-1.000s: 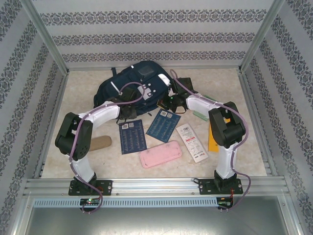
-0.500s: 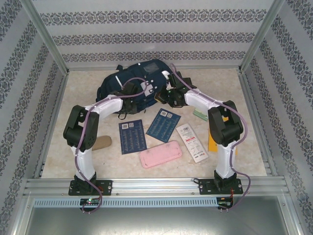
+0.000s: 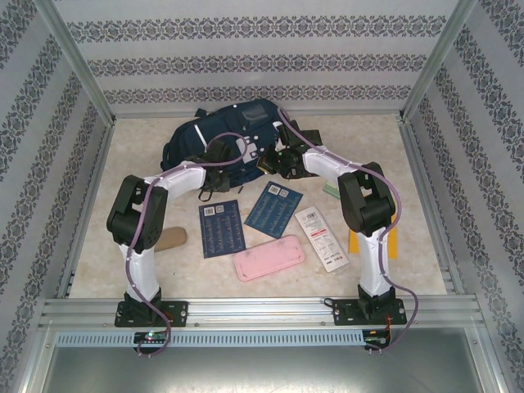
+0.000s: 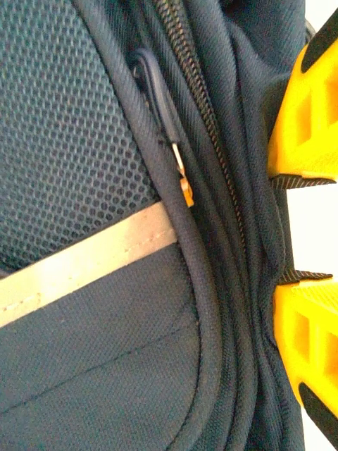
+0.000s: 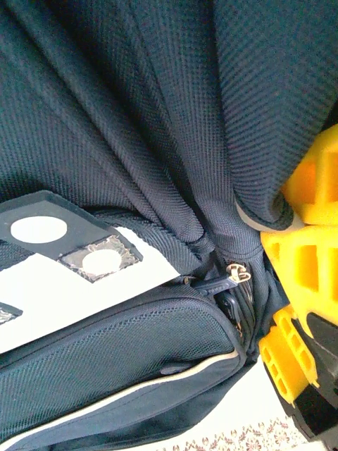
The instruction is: Pack the student bag
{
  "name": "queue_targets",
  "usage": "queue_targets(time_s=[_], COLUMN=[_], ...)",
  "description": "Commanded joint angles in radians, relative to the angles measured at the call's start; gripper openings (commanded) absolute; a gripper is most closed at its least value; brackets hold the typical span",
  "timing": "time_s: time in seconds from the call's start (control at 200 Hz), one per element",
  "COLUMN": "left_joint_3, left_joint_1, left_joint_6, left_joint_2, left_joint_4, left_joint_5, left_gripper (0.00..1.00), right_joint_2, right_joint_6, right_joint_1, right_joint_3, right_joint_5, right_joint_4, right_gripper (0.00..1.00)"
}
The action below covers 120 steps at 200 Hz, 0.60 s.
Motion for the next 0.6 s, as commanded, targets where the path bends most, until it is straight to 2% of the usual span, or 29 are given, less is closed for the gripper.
queue_targets(time_s=[0.0,0.12,0.365,0.594], left_joint_3=[-0.039,-0.084,-0.049,-0.014], left_joint_1=[-0.039,-0.100,-0.156,-0.161], left_joint_6=[0.054,0.092,0.110,0.110], left_joint_2=[-0.071,-0.094,-0.021,0.049], left_joint_4=[0.167,0.220,0.217,0.200], left_joint_5=[0.062,0.047,0.014,-0.060], left_gripper=[0.35,0.34,0.32,0.33], right_joint_2=[0.020,0.019,0.027,0.021], right_joint_6=[-0.022,-0.020,-0.012,-0.012], right_joint_1=[-0.005,-0.008,-0.010,-0.014], right_joint_3=[0.036,0.031,0.040,0.037], right_joint_5=[0.009,0.006,-0.010,-0.023], right_joint_4=[0.022,0.021,0.026,0.026], right_gripper=[0.00,0.00,0.00,0.00])
